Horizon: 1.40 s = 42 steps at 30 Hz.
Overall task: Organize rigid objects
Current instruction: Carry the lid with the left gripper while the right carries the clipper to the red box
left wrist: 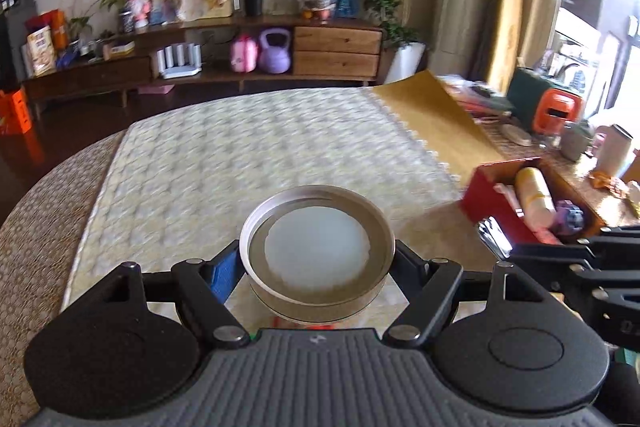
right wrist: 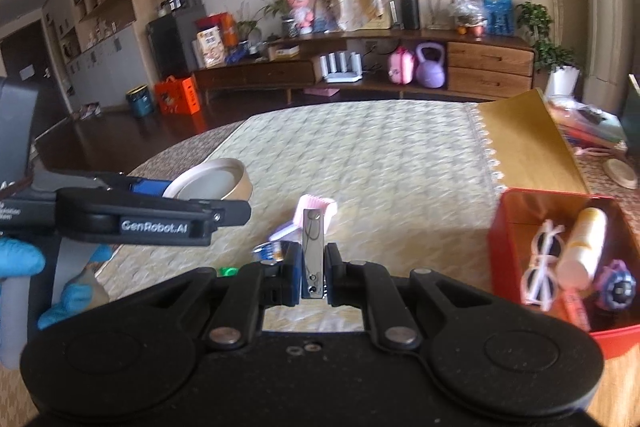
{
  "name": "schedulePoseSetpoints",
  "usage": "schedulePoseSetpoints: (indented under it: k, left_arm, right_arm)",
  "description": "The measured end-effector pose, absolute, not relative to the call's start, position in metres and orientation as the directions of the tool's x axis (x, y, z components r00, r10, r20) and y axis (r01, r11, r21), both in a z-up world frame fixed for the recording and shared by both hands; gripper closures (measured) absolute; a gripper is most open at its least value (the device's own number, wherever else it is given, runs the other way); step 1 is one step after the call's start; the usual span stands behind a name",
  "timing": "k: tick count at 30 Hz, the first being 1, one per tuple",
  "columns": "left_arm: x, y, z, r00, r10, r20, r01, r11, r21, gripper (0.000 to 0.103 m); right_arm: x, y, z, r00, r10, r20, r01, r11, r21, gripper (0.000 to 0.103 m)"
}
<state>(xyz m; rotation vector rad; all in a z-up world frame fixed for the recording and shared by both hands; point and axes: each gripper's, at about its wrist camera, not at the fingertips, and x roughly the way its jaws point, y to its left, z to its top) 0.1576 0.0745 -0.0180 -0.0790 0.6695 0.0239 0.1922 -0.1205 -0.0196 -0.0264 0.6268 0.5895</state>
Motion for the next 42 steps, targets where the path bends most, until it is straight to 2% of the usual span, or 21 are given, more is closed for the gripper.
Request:
schedulePoseSetpoints:
  k: [20, 28, 42]
  left_arm:
    - [0.2, -0.05, 0.005, 0.78, -0.161, -0.605, 0.176, 0.984, -0.034, 0.026]
    - [0.235, -0.095, -0.009, 0.739, -0.185, -0.648, 0.219, 0.975, -0.028, 0.026]
    - [0.301, -0.148, -0.048, 0.665, -0.147, -0.732, 0.235, 0.972, 0.018, 0.026]
  right_arm:
    - [0.211, -0.237, -0.01, 0.765, 0.385, -0.516, -0.352, 0.921, 0.165, 0.092]
    - [0.222, -0.278, -0.023, 0.776, 0.316, -0.546, -0.285, 0.948, 0.144, 0.092]
    - [0.256, -0.306, -0.053, 0.737, 0.271, -0.619, -0.229, 0.962, 0.148, 0.092]
